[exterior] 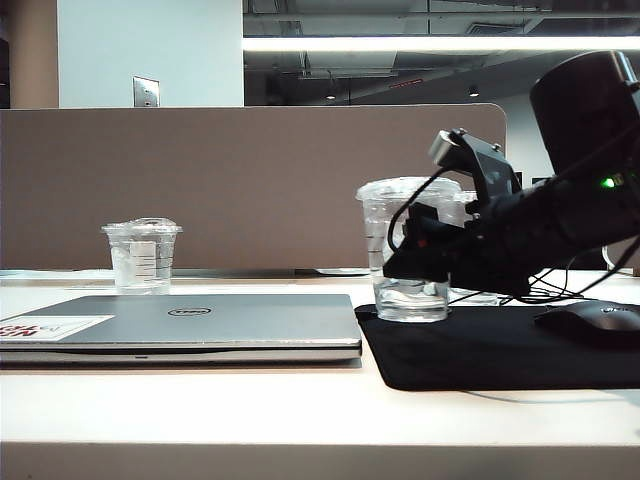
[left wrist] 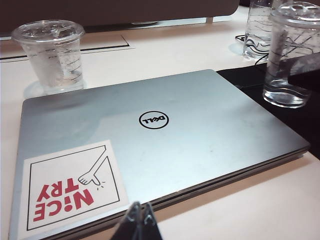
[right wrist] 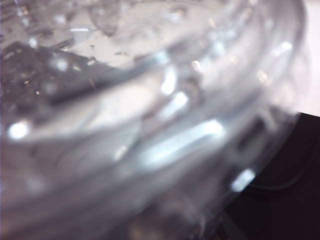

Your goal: Pick up the coffee cup on the middle and place it on the right side of the laptop.

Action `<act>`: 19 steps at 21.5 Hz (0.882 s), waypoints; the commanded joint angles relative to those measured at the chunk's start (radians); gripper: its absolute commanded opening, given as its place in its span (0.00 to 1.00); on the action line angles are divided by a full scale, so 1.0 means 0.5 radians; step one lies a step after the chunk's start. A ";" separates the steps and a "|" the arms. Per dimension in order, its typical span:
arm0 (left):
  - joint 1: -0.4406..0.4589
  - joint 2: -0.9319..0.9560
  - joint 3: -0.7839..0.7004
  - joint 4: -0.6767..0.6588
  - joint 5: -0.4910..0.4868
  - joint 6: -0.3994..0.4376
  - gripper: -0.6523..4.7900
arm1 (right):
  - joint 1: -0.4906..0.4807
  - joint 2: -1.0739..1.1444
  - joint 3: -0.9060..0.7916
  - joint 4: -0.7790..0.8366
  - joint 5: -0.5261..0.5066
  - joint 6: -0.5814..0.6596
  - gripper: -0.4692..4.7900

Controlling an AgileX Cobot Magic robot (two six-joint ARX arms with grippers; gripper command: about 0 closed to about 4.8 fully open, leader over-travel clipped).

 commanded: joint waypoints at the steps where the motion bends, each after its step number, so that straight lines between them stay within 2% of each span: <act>1: 0.001 0.002 0.006 0.018 -0.001 0.008 0.11 | 0.002 -0.014 -0.024 0.101 0.039 0.010 0.76; 15: 0.002 0.002 0.006 0.018 0.000 0.008 0.11 | 0.002 0.142 -0.024 0.294 0.109 0.011 0.77; 17: 0.002 0.002 0.006 0.017 0.000 0.008 0.11 | 0.002 0.142 -0.027 0.294 0.113 0.014 0.81; 19: 0.001 0.002 0.006 0.017 0.000 0.008 0.11 | 0.002 0.141 -0.040 0.294 0.112 0.021 0.91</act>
